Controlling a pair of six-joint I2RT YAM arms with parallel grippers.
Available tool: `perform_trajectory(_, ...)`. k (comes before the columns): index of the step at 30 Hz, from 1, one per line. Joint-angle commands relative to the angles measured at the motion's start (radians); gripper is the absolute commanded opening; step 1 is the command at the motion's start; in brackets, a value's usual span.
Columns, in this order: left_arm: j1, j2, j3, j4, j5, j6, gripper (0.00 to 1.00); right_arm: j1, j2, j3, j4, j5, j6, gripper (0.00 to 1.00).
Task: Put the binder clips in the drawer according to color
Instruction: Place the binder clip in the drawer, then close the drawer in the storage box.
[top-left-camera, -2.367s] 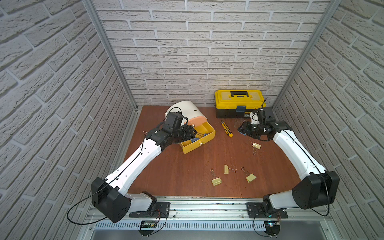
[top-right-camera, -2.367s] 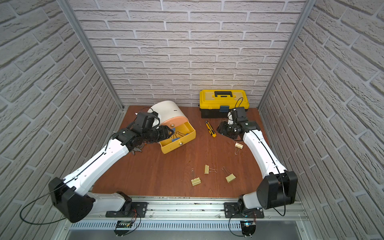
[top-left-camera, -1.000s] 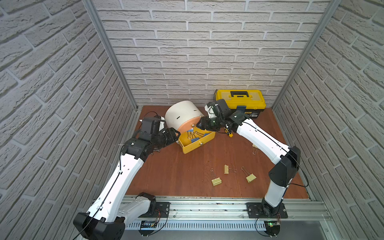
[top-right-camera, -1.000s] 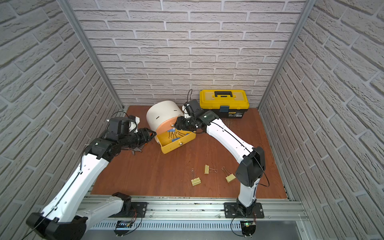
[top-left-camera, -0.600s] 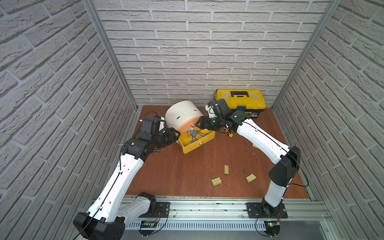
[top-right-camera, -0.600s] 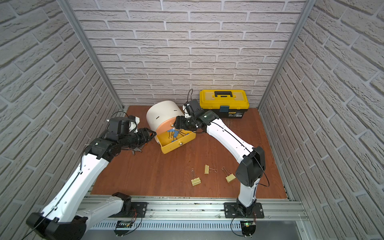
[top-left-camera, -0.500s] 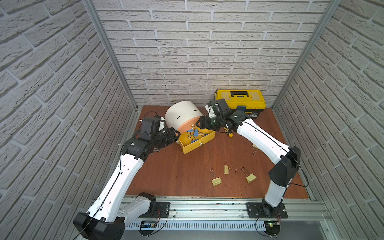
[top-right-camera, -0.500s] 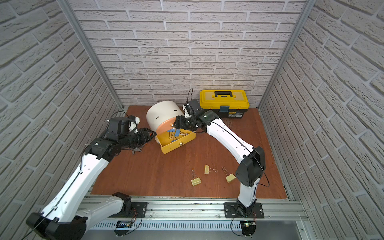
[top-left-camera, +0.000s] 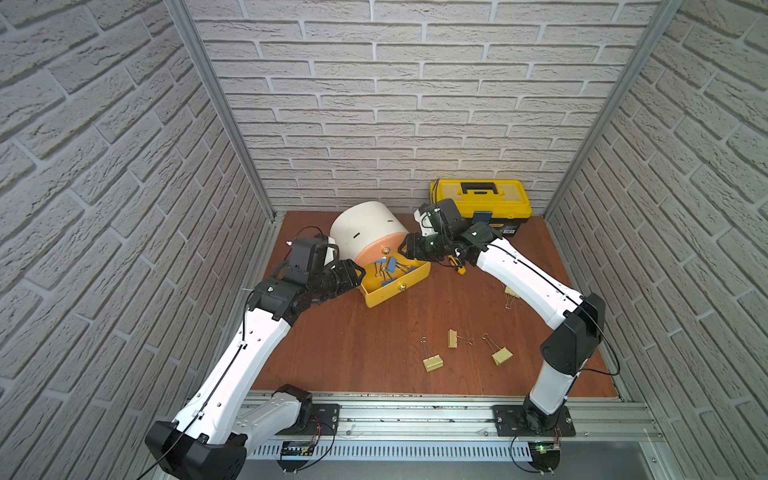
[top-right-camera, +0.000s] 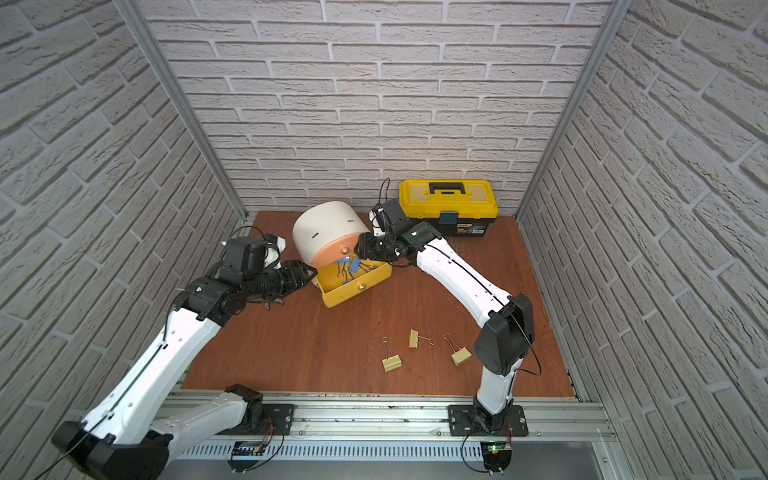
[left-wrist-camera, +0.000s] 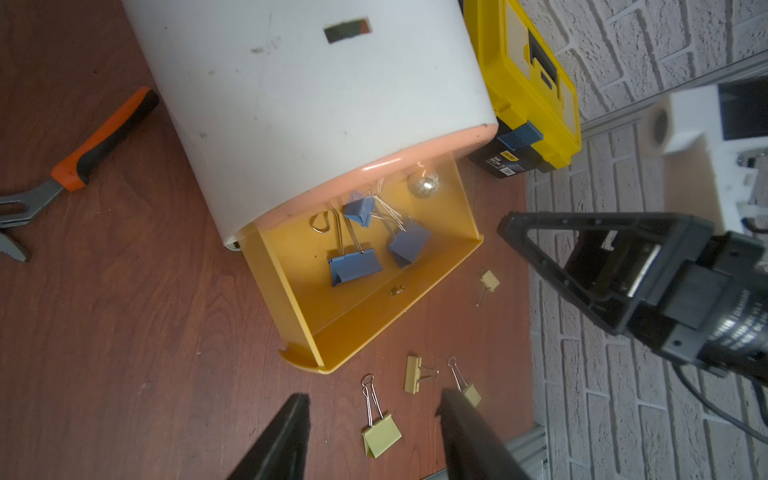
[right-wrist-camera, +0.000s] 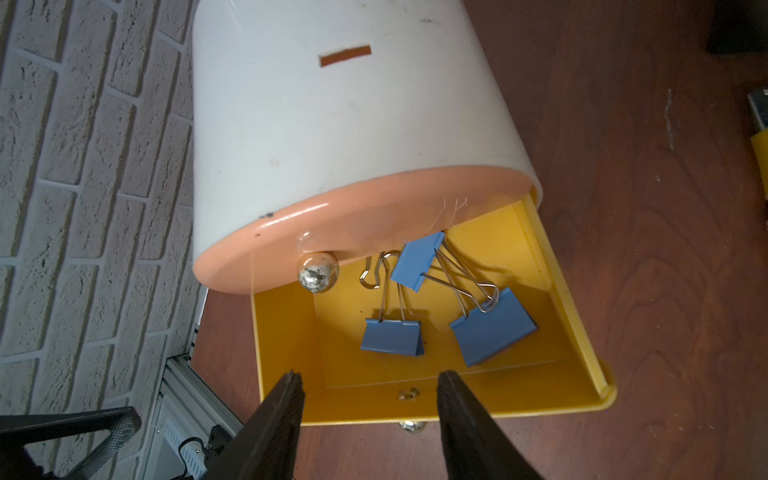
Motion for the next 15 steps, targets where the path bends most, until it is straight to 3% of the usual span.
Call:
perform_trajectory(1, -0.031, -0.011, -0.033, 0.020, -0.028, -0.013, 0.54, -0.015, -0.078, -0.058, 0.030, 0.005, -0.010, 0.52)
perform_trajectory(15, -0.174, -0.017, -0.155, 0.089, -0.103, -0.102, 0.49, -0.025, -0.219, -0.306, 0.070, 0.018, -0.006, 0.49)
